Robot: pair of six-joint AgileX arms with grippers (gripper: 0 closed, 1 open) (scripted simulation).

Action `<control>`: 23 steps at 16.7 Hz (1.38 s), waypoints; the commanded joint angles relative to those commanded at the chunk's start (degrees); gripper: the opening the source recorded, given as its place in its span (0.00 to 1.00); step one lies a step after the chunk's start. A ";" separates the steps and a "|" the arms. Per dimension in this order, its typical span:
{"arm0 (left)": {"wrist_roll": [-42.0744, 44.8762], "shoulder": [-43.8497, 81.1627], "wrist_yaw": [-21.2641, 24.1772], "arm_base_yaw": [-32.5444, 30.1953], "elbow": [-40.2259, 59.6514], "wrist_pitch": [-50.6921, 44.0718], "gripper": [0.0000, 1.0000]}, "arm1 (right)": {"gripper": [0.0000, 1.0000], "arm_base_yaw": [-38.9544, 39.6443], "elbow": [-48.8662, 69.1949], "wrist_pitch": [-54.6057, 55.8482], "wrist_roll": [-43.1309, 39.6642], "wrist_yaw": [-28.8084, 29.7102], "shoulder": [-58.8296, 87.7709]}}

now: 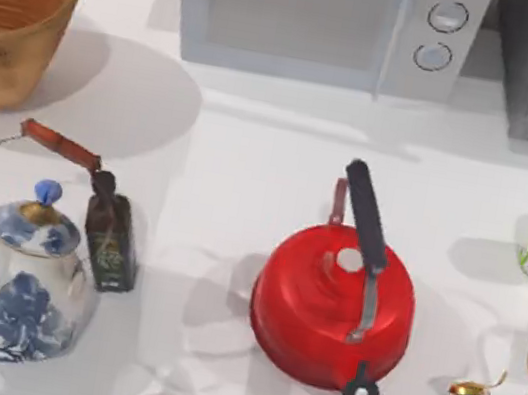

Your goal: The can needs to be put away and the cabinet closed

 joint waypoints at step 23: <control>0.00 0.00 0.00 0.00 0.00 0.00 1.00 | 1.00 8.71 34.37 4.69 8.04 6.33 83.18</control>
